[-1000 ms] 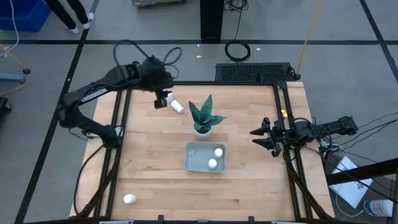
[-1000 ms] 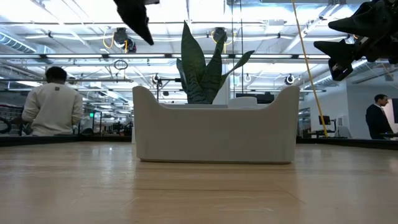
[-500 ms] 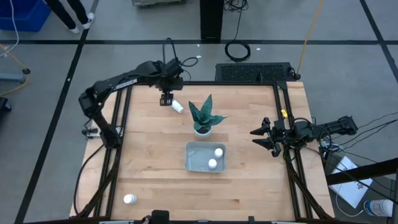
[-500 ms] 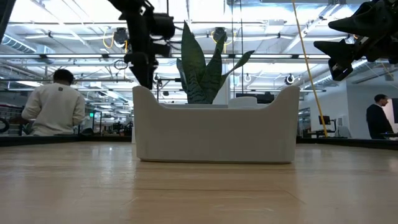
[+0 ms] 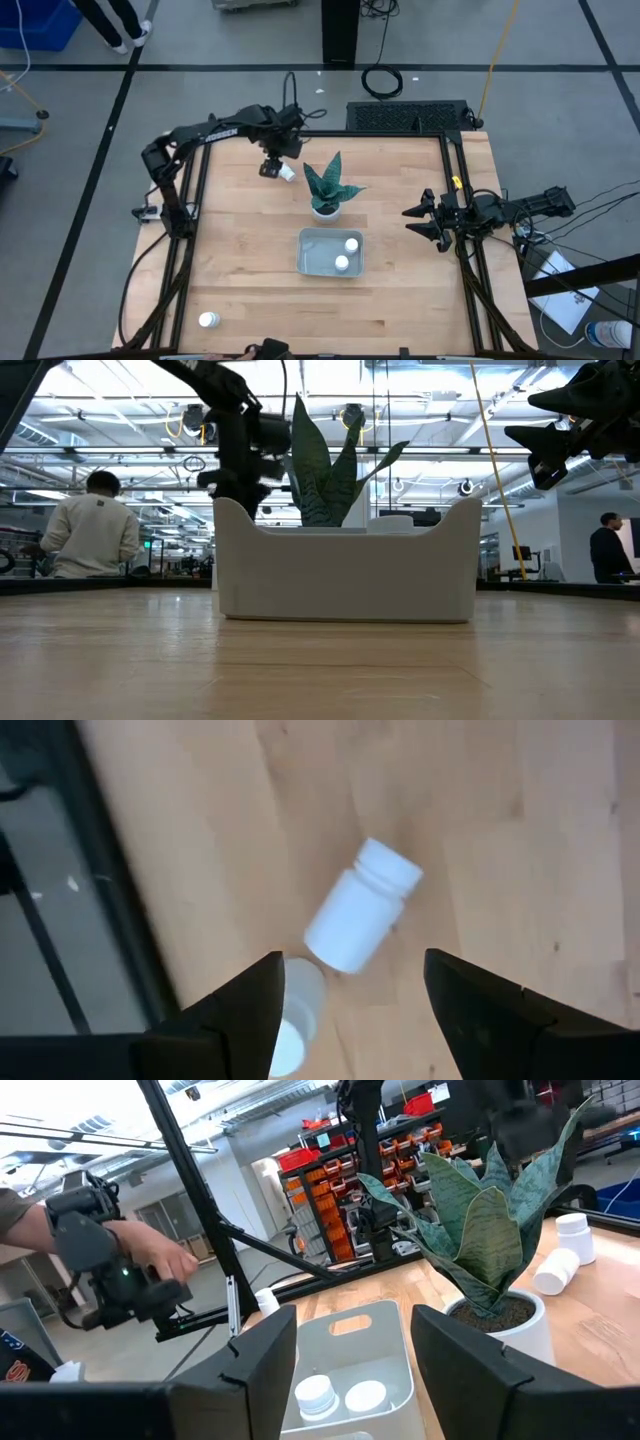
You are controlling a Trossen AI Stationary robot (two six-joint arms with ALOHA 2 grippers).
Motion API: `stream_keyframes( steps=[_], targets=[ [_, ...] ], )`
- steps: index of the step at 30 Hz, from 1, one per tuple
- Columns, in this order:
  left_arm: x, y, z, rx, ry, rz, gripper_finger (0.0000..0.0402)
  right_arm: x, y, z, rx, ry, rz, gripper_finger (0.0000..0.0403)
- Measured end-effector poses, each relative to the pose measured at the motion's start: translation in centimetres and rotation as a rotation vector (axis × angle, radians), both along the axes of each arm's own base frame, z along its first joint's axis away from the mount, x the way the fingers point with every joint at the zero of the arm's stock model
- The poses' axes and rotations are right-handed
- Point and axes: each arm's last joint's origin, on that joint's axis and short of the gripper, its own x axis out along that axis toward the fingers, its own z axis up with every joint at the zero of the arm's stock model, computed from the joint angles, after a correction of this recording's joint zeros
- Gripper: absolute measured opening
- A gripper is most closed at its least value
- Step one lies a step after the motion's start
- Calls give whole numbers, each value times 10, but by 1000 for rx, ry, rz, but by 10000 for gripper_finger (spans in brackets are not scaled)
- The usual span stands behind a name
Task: Pick and place pill bottles into a basket
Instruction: Put the white pill bottle into the gray bin
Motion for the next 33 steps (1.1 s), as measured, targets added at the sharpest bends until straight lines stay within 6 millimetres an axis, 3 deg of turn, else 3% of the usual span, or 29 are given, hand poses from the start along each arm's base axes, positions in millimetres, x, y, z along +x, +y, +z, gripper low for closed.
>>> stream_keyframes(
  steps=[7,13,33],
  targets=[
    [-6,-4,-34,-6,43,-36,231,0,0,0,0,0,0,192],
    [-5,-9,-50,47,42,-86,230,0,0,0,0,0,0,194],
    [-8,-8,-76,75,6,-130,230,0,0,0,0,0,0,191]
  ],
)
